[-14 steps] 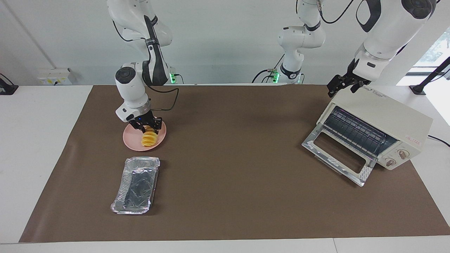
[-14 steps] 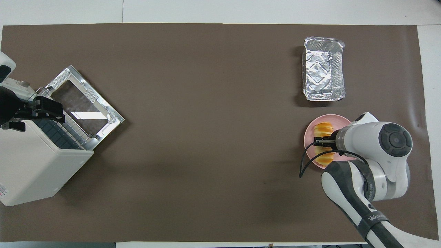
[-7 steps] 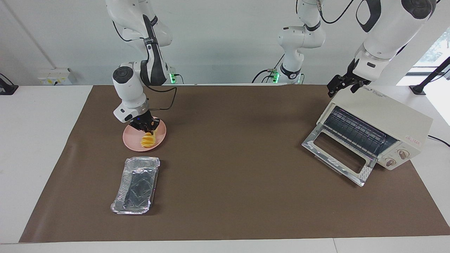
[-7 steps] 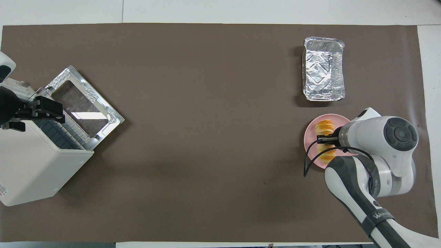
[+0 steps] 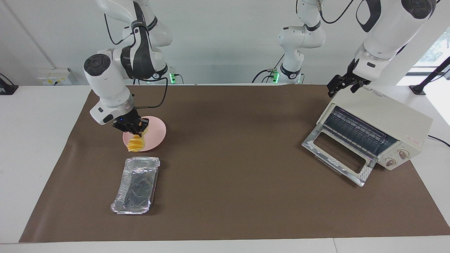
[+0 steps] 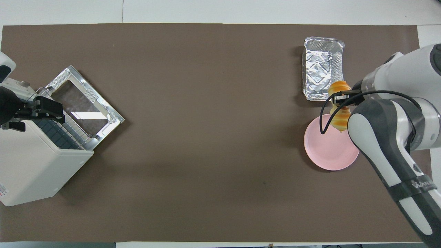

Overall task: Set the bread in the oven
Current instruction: 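Lift the bread with the right gripper and place it into the foil tray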

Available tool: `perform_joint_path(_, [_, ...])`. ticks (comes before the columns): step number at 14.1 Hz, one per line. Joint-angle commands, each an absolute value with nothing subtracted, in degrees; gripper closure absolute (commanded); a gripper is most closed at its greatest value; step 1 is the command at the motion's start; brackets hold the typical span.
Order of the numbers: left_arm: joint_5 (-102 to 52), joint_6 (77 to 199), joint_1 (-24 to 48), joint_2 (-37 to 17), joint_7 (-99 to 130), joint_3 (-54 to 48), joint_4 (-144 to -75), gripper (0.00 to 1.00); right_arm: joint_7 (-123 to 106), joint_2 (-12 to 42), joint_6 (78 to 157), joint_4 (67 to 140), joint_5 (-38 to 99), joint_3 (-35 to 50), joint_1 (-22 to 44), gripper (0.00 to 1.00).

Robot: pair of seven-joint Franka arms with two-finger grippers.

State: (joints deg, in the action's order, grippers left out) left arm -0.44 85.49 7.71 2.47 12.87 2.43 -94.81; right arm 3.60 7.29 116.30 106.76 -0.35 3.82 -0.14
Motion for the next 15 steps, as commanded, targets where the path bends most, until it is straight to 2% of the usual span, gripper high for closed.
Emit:
perform_joint_path(1, [-1.41, 85.17, 6.94, 3.69, 12.66, 2.2, -95.71, 0.0, 0.54, 14.04, 115.4, 97.85, -1.05, 4.04, -0.44, 1.0])
perform_joint_path(2, [-1.41, 85.17, 6.94, 3.69, 12.66, 2.2, -95.71, 0.0, -0.34, 16.59, 115.05, 94.86, -1.66, 4.04, -0.7, 1.0])
perform_joint_path(5, [-1.41, 85.17, 6.94, 3.69, 12.66, 2.2, -95.71, 0.0, -2.02, 29.75, 109.8, 79.51, -1.58, 3.96, -0.97, 1.0])
perform_joint_path(6, [-1.41, 85.17, 6.94, 3.78, 12.66, 2.2, -95.71, 0.0, -2.02, 32.67, 109.86, 76.23, -1.32, 3.96, -0.79, 1.0])
perform_joint_path(9, [-1.41, 85.17, 6.94, 3.69, 12.66, 2.2, -95.71, 0.0, -1.76, 36.12, 115.99, 75.93, -1.41, 3.96, -0.44, 1.0])
perform_joint_path(15, [-1.41, 85.17, 6.94, 3.69, 12.66, 2.2, -95.71, 0.0, 1.3, 35.6, 124.26, 84.44, -1.76, 3.78, 0.0, 1.0])
